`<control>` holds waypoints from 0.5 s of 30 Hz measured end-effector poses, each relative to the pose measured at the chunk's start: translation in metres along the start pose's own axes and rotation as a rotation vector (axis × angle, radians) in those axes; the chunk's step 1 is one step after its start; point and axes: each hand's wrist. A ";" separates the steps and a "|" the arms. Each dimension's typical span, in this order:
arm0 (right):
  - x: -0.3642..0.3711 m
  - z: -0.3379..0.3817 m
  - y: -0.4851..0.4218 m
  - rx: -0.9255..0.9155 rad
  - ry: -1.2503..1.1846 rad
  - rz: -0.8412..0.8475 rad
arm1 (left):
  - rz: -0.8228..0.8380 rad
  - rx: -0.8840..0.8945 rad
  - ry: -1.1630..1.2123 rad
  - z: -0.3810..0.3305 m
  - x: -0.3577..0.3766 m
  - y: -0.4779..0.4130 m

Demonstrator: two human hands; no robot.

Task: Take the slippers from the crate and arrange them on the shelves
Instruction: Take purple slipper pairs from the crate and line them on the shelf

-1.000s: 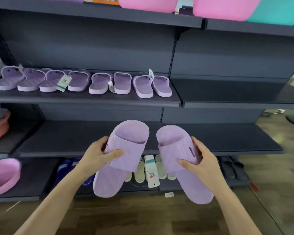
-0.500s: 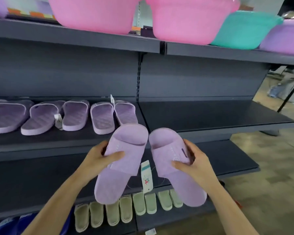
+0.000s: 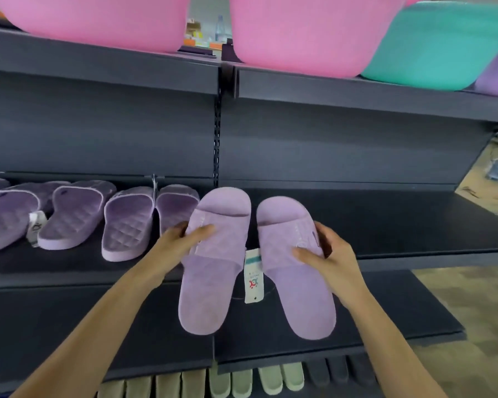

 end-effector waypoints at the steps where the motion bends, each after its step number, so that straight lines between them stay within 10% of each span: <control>1: -0.005 -0.003 -0.013 0.007 -0.015 0.000 | -0.012 -0.021 0.018 -0.002 0.006 -0.011; 15: 0.012 -0.035 -0.159 0.216 -0.356 0.032 | -0.357 -0.267 0.085 -0.023 0.056 -0.151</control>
Point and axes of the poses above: each hand's wrist, its own y-axis away from the middle knuckle, its own x-axis out of the palm, z = x × y, and after that the axes turned 4 degrees about y, right-handed
